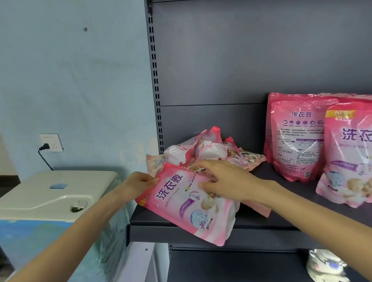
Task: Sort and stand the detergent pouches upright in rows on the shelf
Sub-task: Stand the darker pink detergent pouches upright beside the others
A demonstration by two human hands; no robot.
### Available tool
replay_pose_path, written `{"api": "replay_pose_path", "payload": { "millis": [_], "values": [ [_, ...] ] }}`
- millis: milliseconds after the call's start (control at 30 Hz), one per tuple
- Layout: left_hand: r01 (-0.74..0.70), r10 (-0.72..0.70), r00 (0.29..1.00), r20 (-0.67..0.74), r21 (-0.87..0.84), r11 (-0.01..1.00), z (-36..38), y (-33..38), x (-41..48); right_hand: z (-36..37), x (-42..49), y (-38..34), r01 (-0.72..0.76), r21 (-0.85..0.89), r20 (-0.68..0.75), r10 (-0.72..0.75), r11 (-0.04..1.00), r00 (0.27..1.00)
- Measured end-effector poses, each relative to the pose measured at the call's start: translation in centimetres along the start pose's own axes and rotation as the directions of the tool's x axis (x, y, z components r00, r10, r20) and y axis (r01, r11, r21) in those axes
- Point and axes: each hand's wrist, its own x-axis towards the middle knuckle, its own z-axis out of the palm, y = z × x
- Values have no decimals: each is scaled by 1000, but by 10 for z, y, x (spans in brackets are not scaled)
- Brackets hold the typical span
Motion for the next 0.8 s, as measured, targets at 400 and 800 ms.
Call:
{"api": "replay_pose_path", "payload": {
  "millis": [400, 800],
  "values": [
    [-285, 407, 868, -283, 387, 877, -7, 64, -14, -13, -2, 18, -13, 249, -4, 15, 968, 1000],
    [-565, 879, 416, -233, 692, 450, 13, 165, -53, -45, -35, 34, -83, 872, 41, 99, 482, 994]
  ]
}}
